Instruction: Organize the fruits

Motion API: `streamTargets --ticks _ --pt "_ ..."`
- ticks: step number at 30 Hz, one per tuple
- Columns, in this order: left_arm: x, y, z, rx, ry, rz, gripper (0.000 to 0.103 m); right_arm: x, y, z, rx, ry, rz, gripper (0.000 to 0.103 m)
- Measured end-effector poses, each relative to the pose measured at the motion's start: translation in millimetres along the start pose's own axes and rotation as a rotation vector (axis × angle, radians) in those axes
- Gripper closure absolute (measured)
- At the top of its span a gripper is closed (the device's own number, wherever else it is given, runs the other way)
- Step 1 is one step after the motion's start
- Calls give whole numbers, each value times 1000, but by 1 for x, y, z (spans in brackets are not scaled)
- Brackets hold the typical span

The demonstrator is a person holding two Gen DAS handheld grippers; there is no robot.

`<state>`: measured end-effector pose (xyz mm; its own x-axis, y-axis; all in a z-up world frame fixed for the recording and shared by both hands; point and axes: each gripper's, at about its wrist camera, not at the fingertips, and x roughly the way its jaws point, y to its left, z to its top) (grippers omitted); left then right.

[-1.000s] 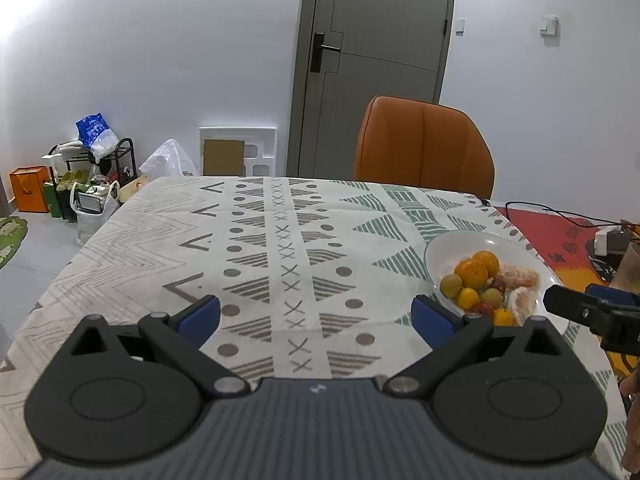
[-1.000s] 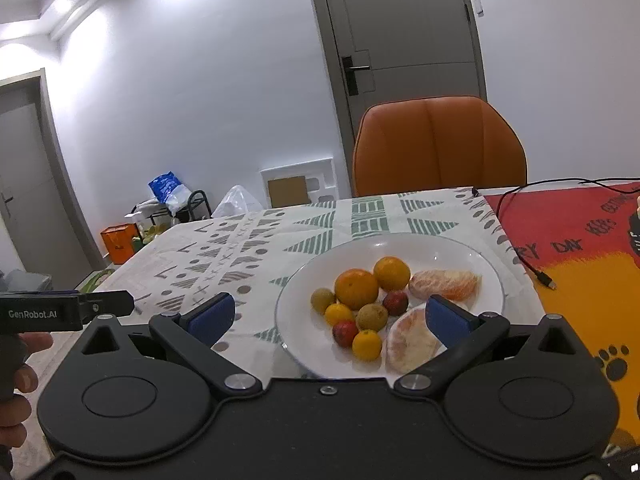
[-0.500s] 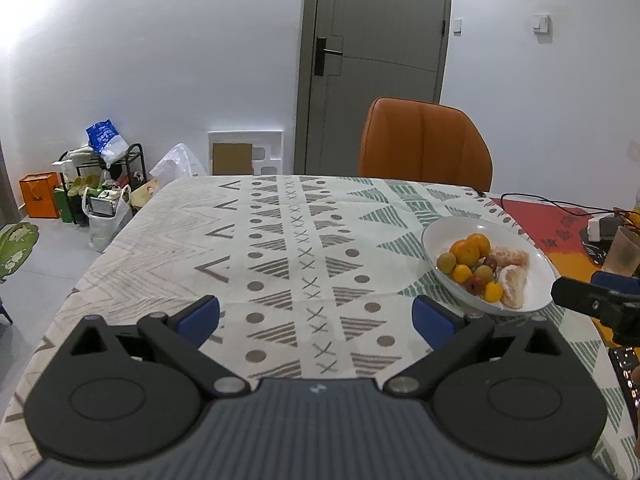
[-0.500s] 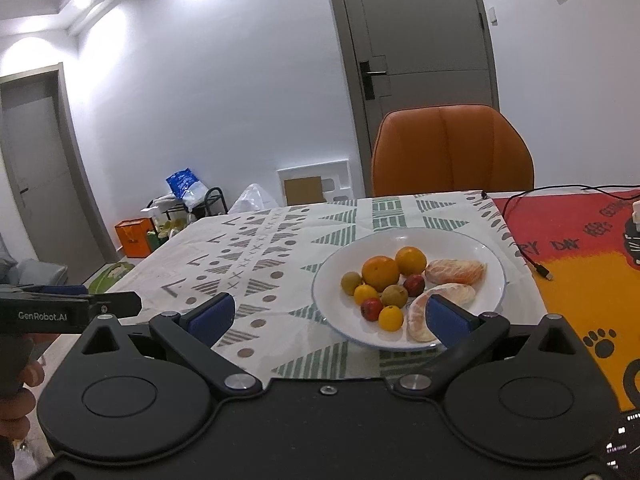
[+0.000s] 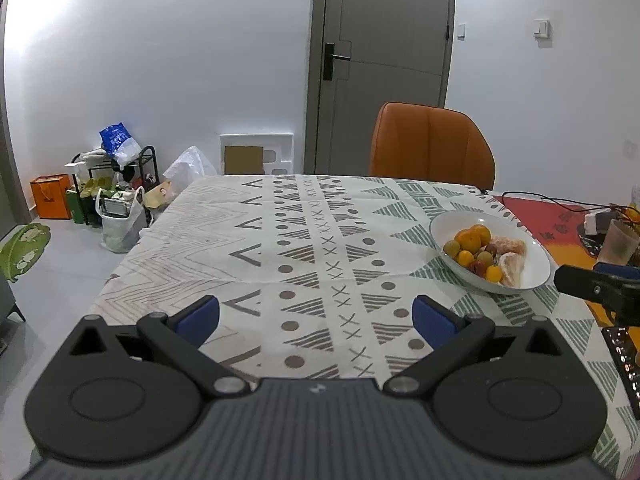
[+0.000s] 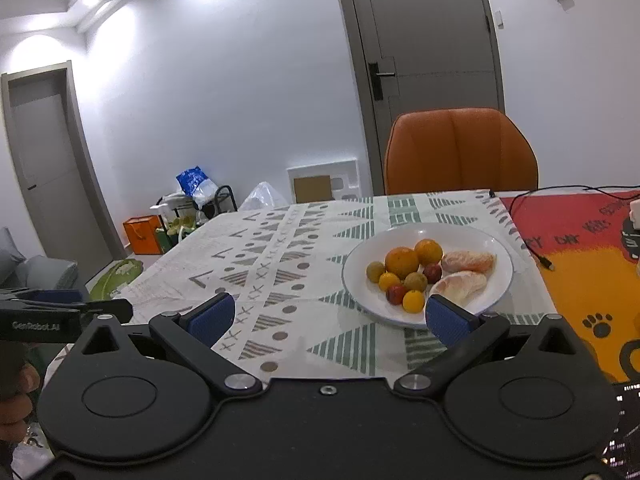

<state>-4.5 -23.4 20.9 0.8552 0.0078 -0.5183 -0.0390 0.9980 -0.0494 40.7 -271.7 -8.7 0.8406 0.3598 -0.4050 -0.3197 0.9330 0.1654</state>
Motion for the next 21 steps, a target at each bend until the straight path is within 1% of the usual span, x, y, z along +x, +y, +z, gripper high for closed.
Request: streamTargets --ticks 5,9,21 --pt "-9 5 -3 -2 -1 4 1 -6 7 -5 -6 11 -1 0" --pt "-14 7 -5 8 -22 3 1 -11 10 -8 -5 12 -16 0" --pt "-2 20 -8 -19 8 22 1 -9 11 -15 -4 33 -21 0"
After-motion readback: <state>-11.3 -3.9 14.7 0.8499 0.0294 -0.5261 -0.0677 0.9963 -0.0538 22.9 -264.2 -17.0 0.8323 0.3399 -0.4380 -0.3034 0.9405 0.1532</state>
